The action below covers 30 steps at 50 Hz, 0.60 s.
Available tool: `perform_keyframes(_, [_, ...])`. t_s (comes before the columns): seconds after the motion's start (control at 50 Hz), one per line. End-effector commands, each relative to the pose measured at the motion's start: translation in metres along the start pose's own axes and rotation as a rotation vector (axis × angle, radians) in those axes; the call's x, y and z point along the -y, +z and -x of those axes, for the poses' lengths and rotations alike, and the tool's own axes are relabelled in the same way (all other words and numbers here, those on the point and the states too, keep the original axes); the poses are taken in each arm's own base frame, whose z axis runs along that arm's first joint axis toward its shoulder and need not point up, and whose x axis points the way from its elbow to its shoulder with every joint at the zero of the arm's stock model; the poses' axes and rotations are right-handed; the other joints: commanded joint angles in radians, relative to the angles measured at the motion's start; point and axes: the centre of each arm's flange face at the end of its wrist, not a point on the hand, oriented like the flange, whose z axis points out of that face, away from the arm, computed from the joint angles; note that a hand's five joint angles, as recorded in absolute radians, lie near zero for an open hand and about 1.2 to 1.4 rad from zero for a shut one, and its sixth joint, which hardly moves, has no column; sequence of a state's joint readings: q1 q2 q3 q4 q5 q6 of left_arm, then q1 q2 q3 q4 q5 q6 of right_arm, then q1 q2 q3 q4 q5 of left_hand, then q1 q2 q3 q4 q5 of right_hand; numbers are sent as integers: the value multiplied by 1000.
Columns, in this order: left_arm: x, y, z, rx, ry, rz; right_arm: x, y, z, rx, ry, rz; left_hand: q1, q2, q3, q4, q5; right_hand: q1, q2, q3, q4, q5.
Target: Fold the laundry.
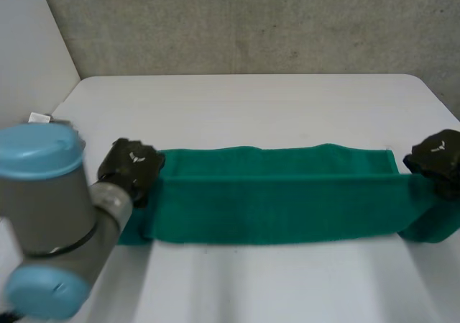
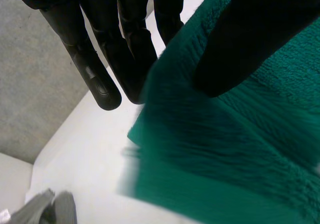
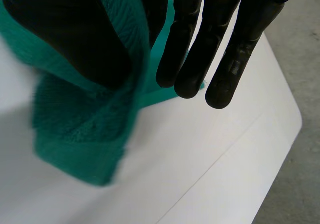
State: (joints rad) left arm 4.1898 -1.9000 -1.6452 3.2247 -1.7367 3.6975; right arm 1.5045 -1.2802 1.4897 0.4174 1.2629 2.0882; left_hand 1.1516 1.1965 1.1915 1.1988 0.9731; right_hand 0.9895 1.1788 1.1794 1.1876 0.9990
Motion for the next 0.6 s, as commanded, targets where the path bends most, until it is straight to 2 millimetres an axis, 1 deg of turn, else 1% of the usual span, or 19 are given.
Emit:
perform_keyframes(0.02, [5, 70, -8, 57, 35, -53, 20, 52, 5, -98, -30, -92, 245, 200, 205, 197, 249, 407, 217, 217, 209, 223])
perform_keyframes(0.08, [6, 88, -9, 91, 43, -61, 25, 67, 6, -135, -54, -110, 245, 200, 205, 197, 249, 407, 217, 217, 209, 223])
perform_keyframes(0.1, [8, 99, -9, 114, 56, -68, 24, 78, 7, -156, -60, -114, 245, 200, 205, 197, 249, 407, 217, 217, 209, 223])
perform_keyframes(0.16, [9, 115, -10, 145, 87, -80, 25, 94, 6, -184, -67, -139, 245, 200, 205, 197, 249, 407, 217, 217, 209, 223])
perform_keyframes(0.18, [11, 125, -10, 164, 108, -92, 26, 104, 5, -208, -77, -153, 245, 200, 205, 197, 249, 407, 217, 217, 209, 223])
perform_keyframes(0.22, [11, 133, -11, 179, 122, -105, 26, 113, 6, -221, -81, -167, 245, 200, 205, 197, 249, 407, 217, 217, 209, 223])
perform_keyframes(0.24, [12, 136, -11, 186, 128, -114, 29, 122, 7, -235, -89, -184, 245, 200, 205, 197, 249, 407, 217, 217, 209, 223])
perform_keyframes(0.26, [14, 142, -13, 198, 145, -130, 30, 126, 8, -242, -93, -192, 245, 200, 205, 197, 249, 407, 217, 217, 209, 223])
perform_keyframes(0.3, [15, 147, -15, 208, 152, -149, 31, 136, 10, -259, -98, -200, 245, 200, 205, 197, 249, 407, 217, 217, 209, 223])
perform_keyframes(0.32, [14, 150, -17, 211, 156, -154, 31, 144, 10, -281, -100, -200, 245, 200, 205, 197, 249, 407, 217, 217, 209, 223])
perform_keyframes(0.34, [12, 156, -19, 220, 162, -164, 32, 148, 10, -290, -101, -200, 245, 200, 205, 197, 249, 407, 217, 217, 209, 223])
perform_keyframes(0.38, [10, 159, -23, 222, 167, -170, 29, 155, 10, -303, -101, -190, 245, 200, 205, 197, 249, 407, 217, 217, 209, 223])
perform_keyframes(0.4, [9, 161, -25, 223, 168, -173, 27, 161, 10, -319, -96, -176, -124, -169, -164, -171, -120, 407, 217, 217, 209, 223])
perform_keyframes(0.42, [9, 161, -27, 223, 170, -175, 26, 163, 9, -325, -89, -171, -462, -507, -502, -509, -458, -17, -206, -206, -215, -201])
perform_keyframes(0.44, [9, 161, -28, 223, 170, -177, 25, 164, 9, -328, -81, -165, -794, -839, -834, -841, -790, -524, -713, -713, -722, -708])
perform_keyframes(0.46, [10, 161, -29, 223, 170, -179, 24, 165, 10, -332, -80, -157, -977, -1022, -1017, -1024, -973, -815, -1004, -1005, -1013, -999])
perform_keyframes(0.54, [13, 157, -32, 215, 165, -186, 34, 161, 11, -343, -58, -181, -977, -1022, -1017, -1024, -973, -815, -1004, -1005, -1013, -999])
perform_keyframes(0.6, [19, 151, -32, 215, 160, -194, 48, 147, -1, -374, 22, -227, -977, -1022, -1017, -1024, -973, -815, -1004, -1005, -1013, -999])
